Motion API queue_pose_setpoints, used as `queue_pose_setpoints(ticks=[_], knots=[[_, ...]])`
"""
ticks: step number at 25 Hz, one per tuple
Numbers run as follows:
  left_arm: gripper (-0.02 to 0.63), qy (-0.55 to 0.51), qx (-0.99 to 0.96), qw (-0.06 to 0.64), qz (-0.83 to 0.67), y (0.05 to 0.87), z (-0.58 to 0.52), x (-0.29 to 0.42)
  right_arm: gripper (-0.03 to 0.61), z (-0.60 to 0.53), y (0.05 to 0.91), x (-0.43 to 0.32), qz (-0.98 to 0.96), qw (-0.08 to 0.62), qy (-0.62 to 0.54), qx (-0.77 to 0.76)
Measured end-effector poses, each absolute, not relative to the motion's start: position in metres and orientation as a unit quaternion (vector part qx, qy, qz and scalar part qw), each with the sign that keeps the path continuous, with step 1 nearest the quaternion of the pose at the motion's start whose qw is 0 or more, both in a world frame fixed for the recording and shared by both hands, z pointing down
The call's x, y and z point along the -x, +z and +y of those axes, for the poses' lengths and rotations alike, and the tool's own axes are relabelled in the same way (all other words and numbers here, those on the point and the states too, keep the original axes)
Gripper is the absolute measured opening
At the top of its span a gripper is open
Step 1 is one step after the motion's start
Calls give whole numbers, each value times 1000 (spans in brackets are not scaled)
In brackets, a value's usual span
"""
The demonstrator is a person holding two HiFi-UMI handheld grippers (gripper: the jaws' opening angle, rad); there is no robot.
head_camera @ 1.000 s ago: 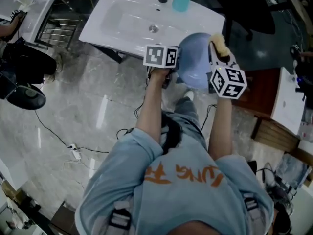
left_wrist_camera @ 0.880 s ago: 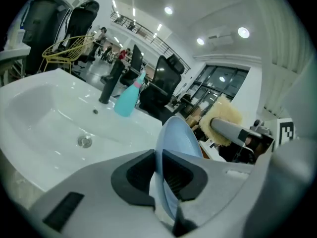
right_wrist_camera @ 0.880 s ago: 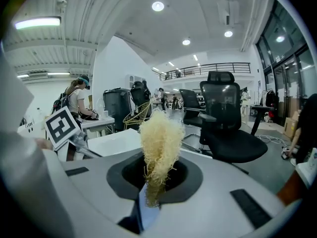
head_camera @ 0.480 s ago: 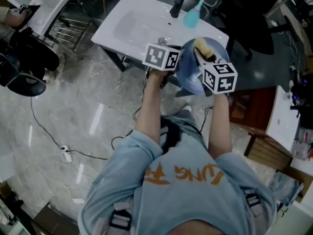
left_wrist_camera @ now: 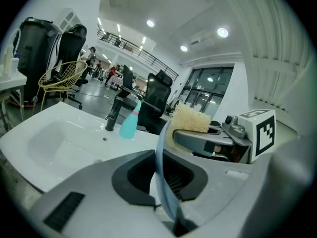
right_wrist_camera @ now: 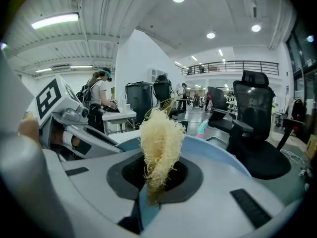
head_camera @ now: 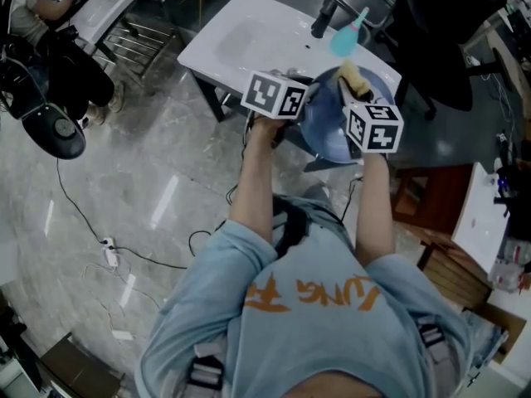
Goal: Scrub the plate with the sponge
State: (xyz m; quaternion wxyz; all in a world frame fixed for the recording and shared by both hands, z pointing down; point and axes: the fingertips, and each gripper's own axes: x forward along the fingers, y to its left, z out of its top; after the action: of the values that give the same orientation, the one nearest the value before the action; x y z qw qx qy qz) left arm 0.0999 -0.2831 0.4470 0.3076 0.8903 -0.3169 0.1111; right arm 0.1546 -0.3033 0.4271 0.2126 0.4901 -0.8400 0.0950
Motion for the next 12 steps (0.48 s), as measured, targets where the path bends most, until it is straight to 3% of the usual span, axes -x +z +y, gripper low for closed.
queue_pose_setpoints(ticks=[12], knots=[[34,114,-912,293,-264,430,-268,-146,35,-285,404,-255,-765,179,95,-611]])
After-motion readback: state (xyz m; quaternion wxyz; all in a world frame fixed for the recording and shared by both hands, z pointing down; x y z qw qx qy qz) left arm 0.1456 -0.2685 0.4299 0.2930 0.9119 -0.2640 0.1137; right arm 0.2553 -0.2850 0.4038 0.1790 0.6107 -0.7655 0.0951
